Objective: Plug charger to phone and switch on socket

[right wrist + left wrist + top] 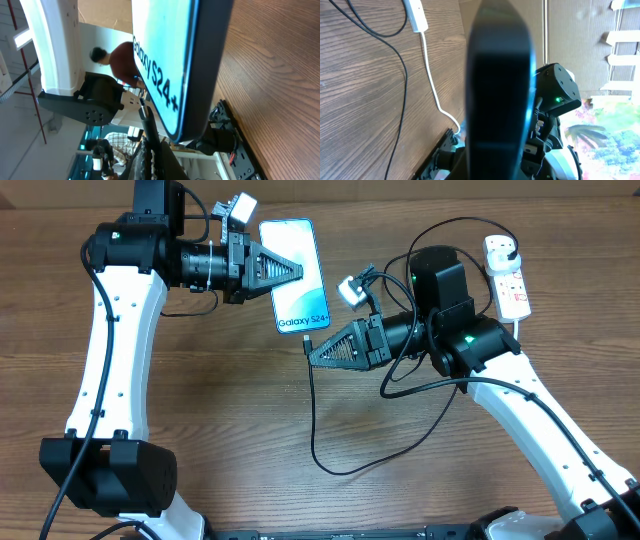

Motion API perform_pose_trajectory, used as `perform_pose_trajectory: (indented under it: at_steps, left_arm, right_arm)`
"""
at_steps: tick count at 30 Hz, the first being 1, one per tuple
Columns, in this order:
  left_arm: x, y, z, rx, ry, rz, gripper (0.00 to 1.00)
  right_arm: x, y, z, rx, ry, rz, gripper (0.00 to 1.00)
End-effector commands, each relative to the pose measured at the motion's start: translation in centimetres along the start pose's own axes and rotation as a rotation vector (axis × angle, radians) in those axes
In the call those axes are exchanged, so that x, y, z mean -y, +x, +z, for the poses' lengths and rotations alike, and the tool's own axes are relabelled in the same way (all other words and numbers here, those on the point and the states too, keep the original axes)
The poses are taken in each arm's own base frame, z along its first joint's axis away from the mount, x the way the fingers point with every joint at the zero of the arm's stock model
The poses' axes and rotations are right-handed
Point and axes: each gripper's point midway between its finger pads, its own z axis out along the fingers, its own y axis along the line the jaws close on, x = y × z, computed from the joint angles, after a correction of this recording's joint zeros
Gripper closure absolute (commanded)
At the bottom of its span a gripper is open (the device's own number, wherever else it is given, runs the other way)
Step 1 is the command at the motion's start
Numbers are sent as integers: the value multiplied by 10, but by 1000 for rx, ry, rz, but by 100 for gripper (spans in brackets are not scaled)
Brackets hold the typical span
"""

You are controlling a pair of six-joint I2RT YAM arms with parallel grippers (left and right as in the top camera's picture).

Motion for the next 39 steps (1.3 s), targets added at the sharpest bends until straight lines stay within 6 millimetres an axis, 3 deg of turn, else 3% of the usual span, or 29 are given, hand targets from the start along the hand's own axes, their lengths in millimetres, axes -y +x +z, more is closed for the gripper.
perform_pose_trajectory:
  at_steps: [1,7,39]
  left_arm:
    - [7,2,1,-9,28,9,96]
    - [14,4,1,-20,72,9,96]
    - [14,4,1,-20,67,1,96]
  right_arm:
    - [-11,-2,-2,-8,-21,-23,96]
    - [-7,-5,-1,8,-1,-22,96]
    - [-4,-6,-2,18,14,0,96]
